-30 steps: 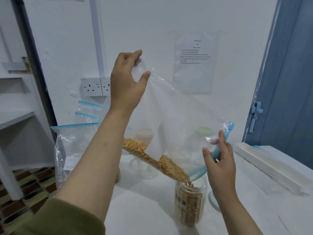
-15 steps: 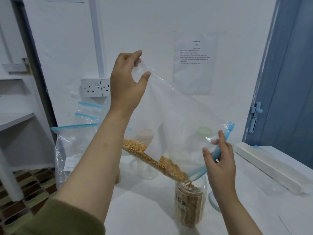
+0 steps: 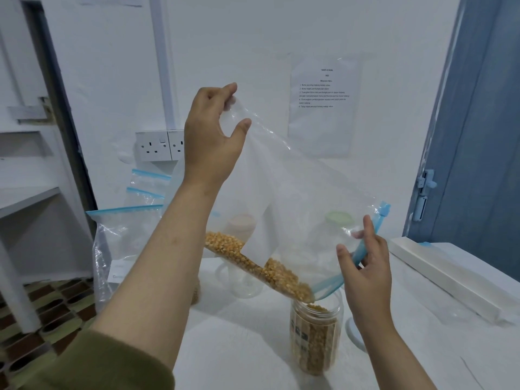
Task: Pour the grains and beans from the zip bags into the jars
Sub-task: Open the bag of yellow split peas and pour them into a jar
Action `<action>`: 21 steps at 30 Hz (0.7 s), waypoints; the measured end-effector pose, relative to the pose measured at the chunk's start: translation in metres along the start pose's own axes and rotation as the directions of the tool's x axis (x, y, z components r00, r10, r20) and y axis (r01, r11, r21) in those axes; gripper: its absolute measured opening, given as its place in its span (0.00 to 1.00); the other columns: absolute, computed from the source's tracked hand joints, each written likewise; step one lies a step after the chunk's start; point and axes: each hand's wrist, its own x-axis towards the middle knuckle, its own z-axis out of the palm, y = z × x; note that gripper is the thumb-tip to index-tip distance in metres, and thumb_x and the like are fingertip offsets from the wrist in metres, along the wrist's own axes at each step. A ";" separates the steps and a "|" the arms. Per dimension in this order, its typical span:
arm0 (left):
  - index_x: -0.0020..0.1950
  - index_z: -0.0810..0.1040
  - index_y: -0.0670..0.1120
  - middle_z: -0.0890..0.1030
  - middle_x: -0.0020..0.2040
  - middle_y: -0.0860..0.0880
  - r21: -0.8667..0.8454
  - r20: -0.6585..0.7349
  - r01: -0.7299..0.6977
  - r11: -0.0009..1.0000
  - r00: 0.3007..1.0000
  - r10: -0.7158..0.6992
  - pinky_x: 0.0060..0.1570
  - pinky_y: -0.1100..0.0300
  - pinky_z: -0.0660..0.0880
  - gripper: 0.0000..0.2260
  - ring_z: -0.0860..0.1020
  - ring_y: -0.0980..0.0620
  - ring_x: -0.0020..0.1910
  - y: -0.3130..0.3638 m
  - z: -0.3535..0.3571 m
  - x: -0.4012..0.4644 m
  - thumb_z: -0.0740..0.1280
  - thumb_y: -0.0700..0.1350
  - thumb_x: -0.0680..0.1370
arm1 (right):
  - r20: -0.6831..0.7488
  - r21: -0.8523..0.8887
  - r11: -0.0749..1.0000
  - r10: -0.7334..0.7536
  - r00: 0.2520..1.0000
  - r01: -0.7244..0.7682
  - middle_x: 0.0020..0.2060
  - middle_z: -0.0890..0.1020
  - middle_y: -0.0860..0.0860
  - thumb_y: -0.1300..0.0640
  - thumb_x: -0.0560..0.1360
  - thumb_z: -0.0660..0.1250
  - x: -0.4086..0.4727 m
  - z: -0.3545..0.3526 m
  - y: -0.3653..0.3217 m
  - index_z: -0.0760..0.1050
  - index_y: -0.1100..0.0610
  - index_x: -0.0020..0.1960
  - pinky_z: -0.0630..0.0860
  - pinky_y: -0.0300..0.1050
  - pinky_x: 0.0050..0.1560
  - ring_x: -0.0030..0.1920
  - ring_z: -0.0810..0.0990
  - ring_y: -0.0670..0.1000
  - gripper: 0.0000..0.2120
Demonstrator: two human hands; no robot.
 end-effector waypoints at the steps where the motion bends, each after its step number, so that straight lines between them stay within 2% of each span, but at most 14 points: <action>1: 0.69 0.75 0.42 0.73 0.55 0.52 -0.001 -0.001 -0.001 1.000 1.000 0.001 0.53 0.76 0.66 0.22 0.74 0.59 0.54 0.000 0.000 0.000 0.73 0.42 0.75 | -0.001 0.001 1.000 0.005 1.000 -0.005 0.54 0.71 0.44 0.60 0.79 0.67 0.000 0.000 0.000 0.61 0.44 0.78 0.73 0.27 0.49 0.51 0.73 0.40 0.31; 7: 0.69 0.75 0.42 0.73 0.55 0.52 -0.001 -0.003 -0.004 1.000 1.000 0.004 0.53 0.76 0.66 0.22 0.73 0.60 0.54 0.001 -0.001 0.000 0.72 0.42 0.75 | -0.004 0.003 1.000 0.024 1.000 -0.024 0.60 0.68 0.48 0.60 0.79 0.68 0.001 0.000 0.001 0.64 0.44 0.77 0.72 0.25 0.53 0.59 0.73 0.42 0.30; 14: 0.68 0.75 0.42 0.73 0.55 0.51 -0.004 -0.010 -0.003 1.000 1.000 0.003 0.54 0.74 0.67 0.22 0.73 0.60 0.53 0.001 0.000 -0.002 0.72 0.42 0.75 | -0.025 0.007 1.000 0.017 1.000 -0.017 0.60 0.64 0.46 0.60 0.77 0.70 -0.001 0.000 -0.003 0.71 0.41 0.69 0.73 0.25 0.48 0.54 0.72 0.33 0.24; 18: 0.69 0.75 0.42 0.73 0.55 0.52 -0.003 -0.001 -0.002 1.000 1.000 0.002 0.54 0.74 0.67 0.22 0.74 0.59 0.54 0.002 0.000 -0.002 0.72 0.42 0.75 | -0.084 -0.111 0.994 -0.036 0.996 0.026 0.56 0.64 0.48 0.57 0.73 0.75 0.001 -0.002 -0.002 0.76 0.43 0.62 0.72 0.28 0.47 0.48 0.71 0.38 0.20; 21: 0.69 0.75 0.42 0.73 0.55 0.52 -0.016 -0.003 -0.006 1.000 1.000 0.005 0.55 0.73 0.68 0.22 0.74 0.60 0.54 0.003 0.000 -0.002 0.72 0.41 0.75 | -0.069 -0.242 0.962 -0.149 0.986 0.128 0.53 0.69 0.47 0.57 0.72 0.76 0.003 -0.003 -0.001 0.77 0.43 0.56 0.71 0.36 0.52 0.53 0.70 0.43 0.17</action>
